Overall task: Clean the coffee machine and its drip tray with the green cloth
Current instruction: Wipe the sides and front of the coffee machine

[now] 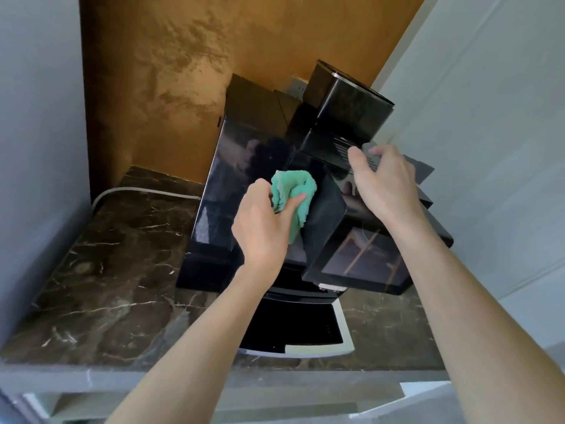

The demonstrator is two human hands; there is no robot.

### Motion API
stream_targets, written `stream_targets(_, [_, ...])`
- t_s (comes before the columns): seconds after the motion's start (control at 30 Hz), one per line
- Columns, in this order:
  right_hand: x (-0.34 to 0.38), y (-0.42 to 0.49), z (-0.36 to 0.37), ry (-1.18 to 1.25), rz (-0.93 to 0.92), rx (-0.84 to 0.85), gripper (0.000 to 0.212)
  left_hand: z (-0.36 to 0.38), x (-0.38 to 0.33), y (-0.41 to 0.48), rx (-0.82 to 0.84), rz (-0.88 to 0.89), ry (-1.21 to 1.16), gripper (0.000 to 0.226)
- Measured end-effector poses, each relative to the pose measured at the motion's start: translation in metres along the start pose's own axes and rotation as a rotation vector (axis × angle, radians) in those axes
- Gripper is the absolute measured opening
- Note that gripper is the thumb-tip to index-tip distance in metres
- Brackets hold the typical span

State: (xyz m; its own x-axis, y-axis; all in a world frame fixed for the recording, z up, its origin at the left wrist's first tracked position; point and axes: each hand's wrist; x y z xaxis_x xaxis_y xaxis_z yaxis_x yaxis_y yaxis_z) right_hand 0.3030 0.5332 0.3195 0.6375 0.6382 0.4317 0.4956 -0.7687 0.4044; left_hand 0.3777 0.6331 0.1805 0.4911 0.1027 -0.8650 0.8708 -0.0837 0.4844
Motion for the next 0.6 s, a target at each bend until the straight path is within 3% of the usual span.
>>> stream_targets(0.43, [-0.002,0.002,0.000,-0.001,0.011,0.030,0.058,0.009,0.101,-0.081,0.254,-0.305,0.203,0.052])
stream_targets(0.6, [-0.006,0.007,0.004,0.004,0.010,0.024,0.062,-0.003,0.098,-0.070,0.272,-0.168,0.241,0.047])
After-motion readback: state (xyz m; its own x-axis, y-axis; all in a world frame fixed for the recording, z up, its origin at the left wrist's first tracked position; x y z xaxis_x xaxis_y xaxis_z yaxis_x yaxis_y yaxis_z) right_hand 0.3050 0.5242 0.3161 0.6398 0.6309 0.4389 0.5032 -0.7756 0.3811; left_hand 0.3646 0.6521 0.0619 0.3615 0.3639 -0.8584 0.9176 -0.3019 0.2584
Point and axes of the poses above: each hand's wrist, its own y-axis towards the middle knuckle, its own z-axis out of the palm, x = y × z, and after that the axes turned 9 degrees about z, right-handed
